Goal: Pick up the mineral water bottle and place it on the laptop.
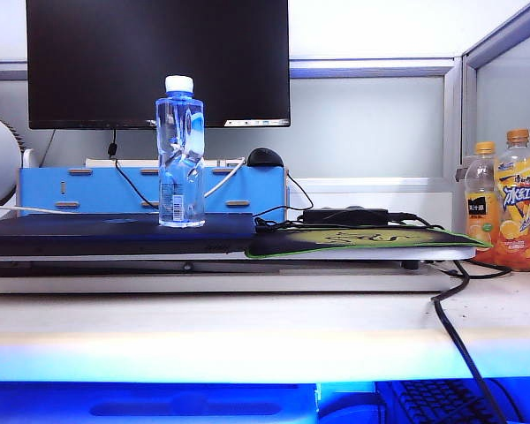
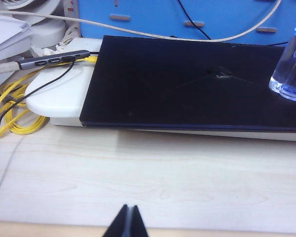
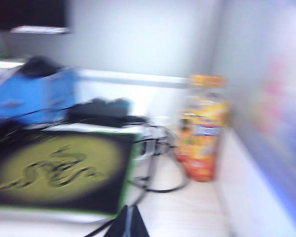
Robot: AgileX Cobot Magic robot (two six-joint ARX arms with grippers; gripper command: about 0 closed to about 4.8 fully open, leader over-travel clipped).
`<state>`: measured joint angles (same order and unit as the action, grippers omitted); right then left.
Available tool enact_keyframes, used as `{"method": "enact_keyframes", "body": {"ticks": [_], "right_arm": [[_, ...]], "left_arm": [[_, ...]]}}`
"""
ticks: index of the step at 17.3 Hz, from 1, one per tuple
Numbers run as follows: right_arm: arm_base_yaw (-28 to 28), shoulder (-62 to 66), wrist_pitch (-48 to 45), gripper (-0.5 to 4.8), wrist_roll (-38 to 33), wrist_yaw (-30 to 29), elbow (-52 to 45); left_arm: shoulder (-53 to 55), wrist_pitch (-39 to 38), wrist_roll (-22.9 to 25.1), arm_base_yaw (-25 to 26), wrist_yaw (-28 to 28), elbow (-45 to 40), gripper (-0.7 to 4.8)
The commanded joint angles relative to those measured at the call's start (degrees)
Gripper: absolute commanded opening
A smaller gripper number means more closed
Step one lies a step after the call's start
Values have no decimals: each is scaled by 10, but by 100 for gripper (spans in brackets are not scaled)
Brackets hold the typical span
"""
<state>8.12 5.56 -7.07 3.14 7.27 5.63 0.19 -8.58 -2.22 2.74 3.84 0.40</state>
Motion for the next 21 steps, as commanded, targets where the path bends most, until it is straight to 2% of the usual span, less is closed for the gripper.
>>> {"method": "enact_keyframes", "body": {"ticks": [1,5,9,15,21], "right_arm": [[-38,-23,-4,22,-33,-28,-27],[-48,-53,102,22,-73,-73,-54],[-48,-52,173,22,-73,-74,-53],[-48,-51,171,21,-59,-52,-54],[-47,-50,168,22,-59,-61,-54]], "left_arm": [[-1,0,1,0,1,0,-2],[-1,0,1,0,0,0,-2],[-1,0,1,0,0,0,-2],[-1,0,1,0,0,0,-2],[-1,0,1,0,0,0,-2]]}}
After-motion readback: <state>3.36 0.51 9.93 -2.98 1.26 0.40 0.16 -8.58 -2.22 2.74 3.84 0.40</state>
